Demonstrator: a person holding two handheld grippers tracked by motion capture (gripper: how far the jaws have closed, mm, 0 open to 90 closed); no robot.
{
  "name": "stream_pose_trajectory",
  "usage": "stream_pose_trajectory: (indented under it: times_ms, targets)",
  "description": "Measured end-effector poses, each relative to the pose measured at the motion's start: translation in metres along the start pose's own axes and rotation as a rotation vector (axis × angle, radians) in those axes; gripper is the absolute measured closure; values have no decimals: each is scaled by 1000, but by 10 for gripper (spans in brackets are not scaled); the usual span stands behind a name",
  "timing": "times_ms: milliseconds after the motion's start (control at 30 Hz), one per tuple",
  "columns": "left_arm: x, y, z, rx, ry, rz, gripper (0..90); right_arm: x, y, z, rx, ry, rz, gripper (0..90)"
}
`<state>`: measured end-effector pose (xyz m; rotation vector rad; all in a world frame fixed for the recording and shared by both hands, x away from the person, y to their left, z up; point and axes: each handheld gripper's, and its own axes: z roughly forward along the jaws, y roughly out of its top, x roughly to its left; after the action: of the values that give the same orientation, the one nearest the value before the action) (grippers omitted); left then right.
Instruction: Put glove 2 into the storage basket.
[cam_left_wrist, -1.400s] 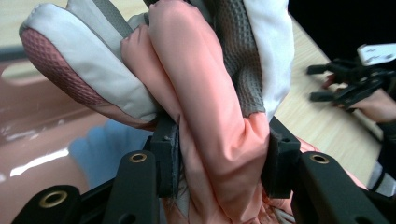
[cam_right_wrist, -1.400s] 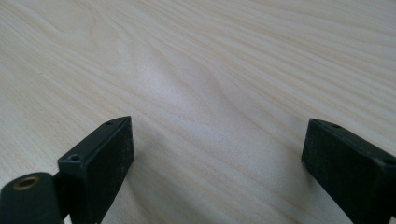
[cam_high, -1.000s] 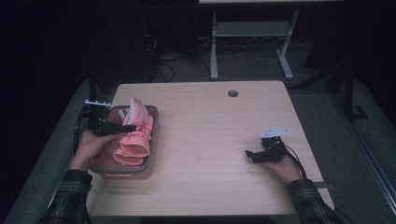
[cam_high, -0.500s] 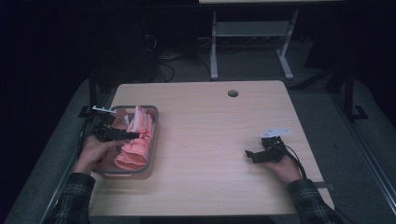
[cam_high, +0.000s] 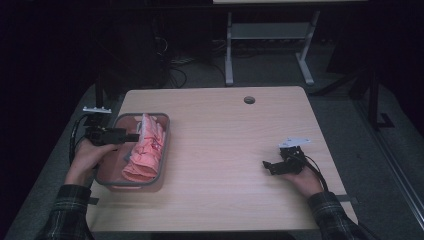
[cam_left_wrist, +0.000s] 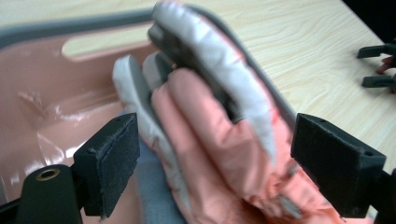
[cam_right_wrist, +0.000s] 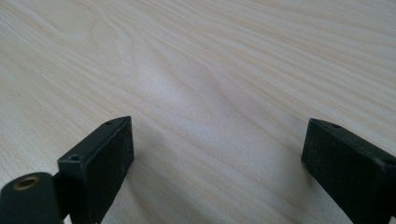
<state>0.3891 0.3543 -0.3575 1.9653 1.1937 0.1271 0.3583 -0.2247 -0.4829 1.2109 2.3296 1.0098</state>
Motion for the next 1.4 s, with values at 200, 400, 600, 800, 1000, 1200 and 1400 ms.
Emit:
stream_pose_trajectory:
  times_ms: [200, 400, 600, 800, 1000, 1200, 1400]
  targets:
    - [-20, 9, -5, -41, -12, 69, 151, 0, 0, 0, 0, 0, 0, 86]
    - [-38, 18, 0, -79, -21, 111, 151, 0, 0, 0, 0, -1, 0, 86]
    - [-68, 28, 9, -105, -46, 179, 151, 0, 0, 0, -1, 0, -1, 85]
    - [-98, 28, 29, -108, -83, 229, 151, 0, 0, 0, 3, 2, 3, 81]
    - [-126, 23, 50, -94, -86, 277, 153, 0, 0, 0, 2, 2, 2, 81]
    - [-150, 17, 73, -80, -93, 314, 153, 0, 0, 0, -1, 4, -8, 81]
    - [-169, 6, 93, -72, -103, 341, 153, 0, 0, 0, -2, 4, -8, 80]
